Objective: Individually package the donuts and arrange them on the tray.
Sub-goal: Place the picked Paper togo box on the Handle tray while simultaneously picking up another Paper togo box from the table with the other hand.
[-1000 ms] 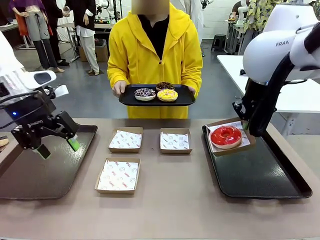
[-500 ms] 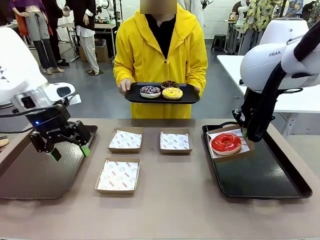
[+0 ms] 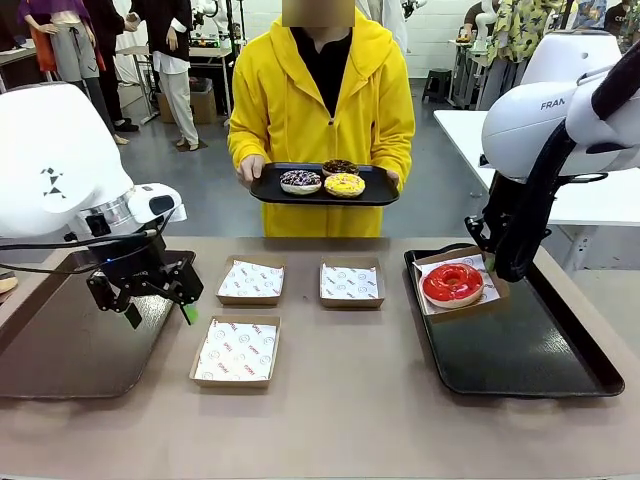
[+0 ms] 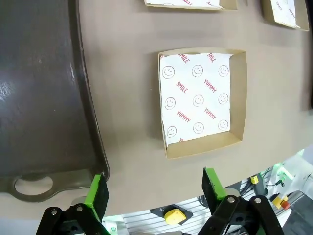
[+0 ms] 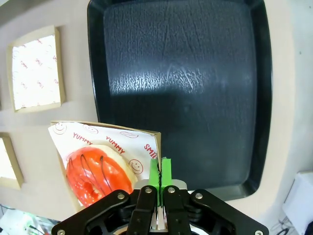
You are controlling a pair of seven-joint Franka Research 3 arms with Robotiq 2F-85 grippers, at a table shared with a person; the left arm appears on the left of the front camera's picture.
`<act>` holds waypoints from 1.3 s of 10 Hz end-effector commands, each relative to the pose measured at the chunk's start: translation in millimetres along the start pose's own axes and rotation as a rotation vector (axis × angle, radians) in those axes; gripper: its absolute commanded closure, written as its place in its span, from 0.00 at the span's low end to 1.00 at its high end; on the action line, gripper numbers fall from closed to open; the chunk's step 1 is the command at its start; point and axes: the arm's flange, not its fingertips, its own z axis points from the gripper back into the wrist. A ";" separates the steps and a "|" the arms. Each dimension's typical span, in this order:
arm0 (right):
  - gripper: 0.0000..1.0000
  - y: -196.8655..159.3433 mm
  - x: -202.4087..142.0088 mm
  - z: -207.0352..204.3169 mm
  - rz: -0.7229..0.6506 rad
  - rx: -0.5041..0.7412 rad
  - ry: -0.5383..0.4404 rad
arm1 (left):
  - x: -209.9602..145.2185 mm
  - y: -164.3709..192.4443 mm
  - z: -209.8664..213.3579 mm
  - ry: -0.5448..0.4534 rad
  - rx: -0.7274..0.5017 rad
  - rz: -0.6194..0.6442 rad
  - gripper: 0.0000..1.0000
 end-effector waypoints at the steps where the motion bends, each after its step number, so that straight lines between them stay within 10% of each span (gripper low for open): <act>1: 0.99 -0.7 -1.2 1.3 -0.001 0.000 0.001 | -5.1 3.2 9.4 0.009 -0.011 0.005 0.00; 13: 0.99 -19.3 -37.2 -29.3 0.040 -0.057 -0.008 | -0.7 -39.3 -36.6 -0.019 0.120 -0.022 0.00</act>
